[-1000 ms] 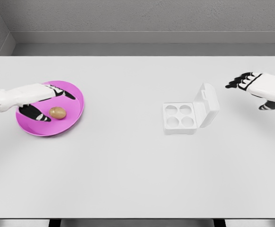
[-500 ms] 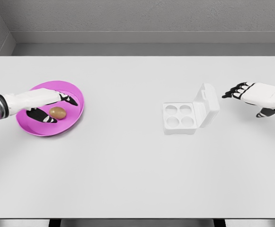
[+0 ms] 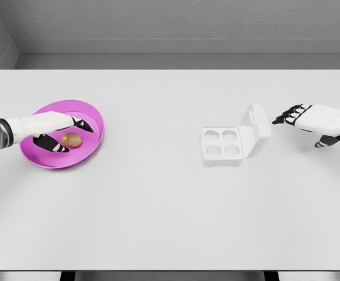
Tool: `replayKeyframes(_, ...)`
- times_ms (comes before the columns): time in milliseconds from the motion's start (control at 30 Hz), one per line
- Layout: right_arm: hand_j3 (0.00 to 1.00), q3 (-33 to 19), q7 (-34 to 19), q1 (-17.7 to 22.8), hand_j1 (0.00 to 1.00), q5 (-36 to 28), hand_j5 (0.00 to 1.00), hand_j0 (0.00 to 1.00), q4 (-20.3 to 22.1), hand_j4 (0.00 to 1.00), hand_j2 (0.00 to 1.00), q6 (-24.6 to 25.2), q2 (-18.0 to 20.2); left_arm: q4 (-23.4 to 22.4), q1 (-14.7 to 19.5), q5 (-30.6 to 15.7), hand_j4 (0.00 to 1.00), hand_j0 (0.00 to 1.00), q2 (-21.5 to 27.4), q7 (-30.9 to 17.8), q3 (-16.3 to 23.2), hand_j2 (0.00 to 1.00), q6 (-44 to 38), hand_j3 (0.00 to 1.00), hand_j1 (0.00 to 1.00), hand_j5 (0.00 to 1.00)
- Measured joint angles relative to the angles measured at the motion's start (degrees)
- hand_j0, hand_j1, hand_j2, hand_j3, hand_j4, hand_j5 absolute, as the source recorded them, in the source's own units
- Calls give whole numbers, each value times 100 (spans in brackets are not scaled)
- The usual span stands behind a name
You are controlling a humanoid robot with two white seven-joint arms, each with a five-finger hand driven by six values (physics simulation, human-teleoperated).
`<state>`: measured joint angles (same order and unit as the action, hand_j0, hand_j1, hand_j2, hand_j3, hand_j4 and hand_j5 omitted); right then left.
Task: Pack egg into the box and close the box lid
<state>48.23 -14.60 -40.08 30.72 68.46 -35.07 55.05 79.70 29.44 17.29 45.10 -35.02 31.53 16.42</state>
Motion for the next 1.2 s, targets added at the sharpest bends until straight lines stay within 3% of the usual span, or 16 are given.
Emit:
replayKeyframes(567,100,0,9,0,100,2,100,100,101,100,100,0,-97,-26,-18,154,73,73,-142,0,7,73,-75,73,73,73)
replayKeyframes(767,100,0,11,0,100,-1,100,100,115,100,100,0,-105,-11,-44,154,51,51,-137,0,-4,51,-75,51,51,51)
replayKeyframes(967,100,-8,10,-9,100,-1,100,100,112,100,100,0,-98,6,-44,155,39,39,-132,-1,-20,39,-71,39,39,39)
replayKeyframes(1200,100,-21,11,-9,100,-3,100,100,110,100,100,0,-58,101,9,150,35,35,-128,-1,-59,35,-70,35,35,35)
